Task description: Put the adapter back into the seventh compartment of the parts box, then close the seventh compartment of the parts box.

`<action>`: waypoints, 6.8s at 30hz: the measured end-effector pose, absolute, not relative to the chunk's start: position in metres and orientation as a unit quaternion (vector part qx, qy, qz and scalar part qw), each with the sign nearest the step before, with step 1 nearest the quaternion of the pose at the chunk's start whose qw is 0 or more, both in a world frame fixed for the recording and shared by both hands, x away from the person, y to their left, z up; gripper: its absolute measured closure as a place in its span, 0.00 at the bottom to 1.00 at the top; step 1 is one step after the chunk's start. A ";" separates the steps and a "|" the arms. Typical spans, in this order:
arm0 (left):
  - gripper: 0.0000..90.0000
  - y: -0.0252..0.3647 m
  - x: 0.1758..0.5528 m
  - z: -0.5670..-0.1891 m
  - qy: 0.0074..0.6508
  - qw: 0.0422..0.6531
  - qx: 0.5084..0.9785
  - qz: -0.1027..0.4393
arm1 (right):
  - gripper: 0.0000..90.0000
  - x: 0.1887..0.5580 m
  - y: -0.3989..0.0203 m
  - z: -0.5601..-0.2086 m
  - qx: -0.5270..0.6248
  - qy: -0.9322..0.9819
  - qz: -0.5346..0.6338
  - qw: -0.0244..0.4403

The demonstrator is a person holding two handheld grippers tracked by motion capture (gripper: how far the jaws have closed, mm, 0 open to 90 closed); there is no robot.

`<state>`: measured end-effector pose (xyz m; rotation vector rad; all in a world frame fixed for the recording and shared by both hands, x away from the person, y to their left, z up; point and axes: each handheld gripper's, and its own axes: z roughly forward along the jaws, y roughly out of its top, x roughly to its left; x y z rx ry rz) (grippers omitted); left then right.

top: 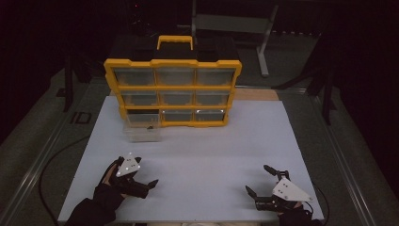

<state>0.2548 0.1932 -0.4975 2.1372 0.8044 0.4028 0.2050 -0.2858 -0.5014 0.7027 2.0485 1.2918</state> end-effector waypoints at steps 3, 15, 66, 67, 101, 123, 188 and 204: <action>0.00 0.194 0.255 -0.498 0.318 0.402 0.845 0.155 | 0.09 0.205 -0.286 -0.502 0.265 0.774 0.487 0.305; 0.00 0.196 0.256 -0.499 0.319 0.408 0.841 0.156 | 0.09 0.205 -0.285 -0.502 0.266 0.776 0.485 0.303; 0.00 0.180 0.257 -0.489 0.405 0.407 0.771 0.275 | 0.09 0.206 -0.284 -0.502 0.266 0.775 0.488 0.301; 0.00 0.181 0.259 -0.490 0.412 0.405 0.769 0.273 | 0.09 0.206 -0.284 -0.502 0.266 0.775 0.487 0.301; 0.25 0.179 0.286 -0.501 0.504 0.339 0.737 0.296 | 0.09 0.205 -0.285 -0.502 0.266 0.775 0.485 0.305; 1.00 0.186 0.296 -0.496 0.495 0.336 0.741 0.306 | 0.09 0.205 -0.285 -0.502 0.265 0.776 0.485 0.306; 1.00 0.186 0.364 -0.495 0.495 0.325 0.742 0.313 | 0.09 0.206 -0.285 -0.503 0.266 0.777 0.481 0.307; 1.00 0.185 0.381 -0.495 0.491 0.334 0.741 0.315 | 0.09 0.207 -0.285 -0.503 0.268 0.777 0.480 0.306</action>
